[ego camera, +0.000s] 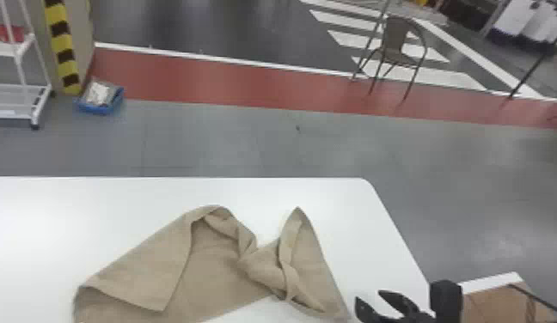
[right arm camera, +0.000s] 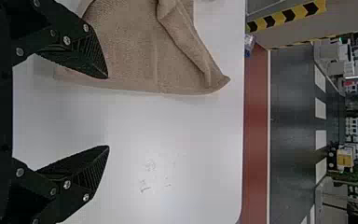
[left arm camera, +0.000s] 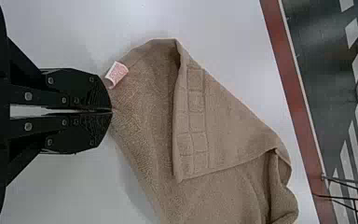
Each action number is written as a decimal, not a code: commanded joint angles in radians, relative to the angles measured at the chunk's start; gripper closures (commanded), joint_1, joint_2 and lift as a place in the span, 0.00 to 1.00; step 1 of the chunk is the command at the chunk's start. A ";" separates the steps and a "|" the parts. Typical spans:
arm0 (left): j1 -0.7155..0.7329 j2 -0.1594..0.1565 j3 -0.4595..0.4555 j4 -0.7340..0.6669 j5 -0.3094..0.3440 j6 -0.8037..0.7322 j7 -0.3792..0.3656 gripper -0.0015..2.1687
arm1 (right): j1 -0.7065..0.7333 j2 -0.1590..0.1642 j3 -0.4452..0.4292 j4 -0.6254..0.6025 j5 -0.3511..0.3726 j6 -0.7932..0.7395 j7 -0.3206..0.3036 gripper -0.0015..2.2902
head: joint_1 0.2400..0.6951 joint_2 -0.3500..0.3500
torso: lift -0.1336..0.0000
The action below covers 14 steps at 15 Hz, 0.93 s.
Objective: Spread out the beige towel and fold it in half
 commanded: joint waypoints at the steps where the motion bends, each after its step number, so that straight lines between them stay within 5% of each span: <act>1: -0.001 0.001 0.000 0.001 0.000 0.000 -0.002 0.50 | -0.001 -0.008 0.015 0.035 0.012 -0.001 0.029 0.18 | 1.00 0.00 | 1.00; 10: 0.000 0.009 -0.012 0.004 -0.010 -0.009 0.007 0.50 | -0.004 -0.031 0.101 0.082 0.079 -0.026 0.050 0.18 | 1.00 0.00 | 1.00; 14: 0.003 0.010 -0.013 0.000 -0.012 -0.009 0.007 0.50 | -0.002 -0.034 0.115 0.084 0.104 -0.023 0.052 0.28 | 1.00 0.00 | 1.00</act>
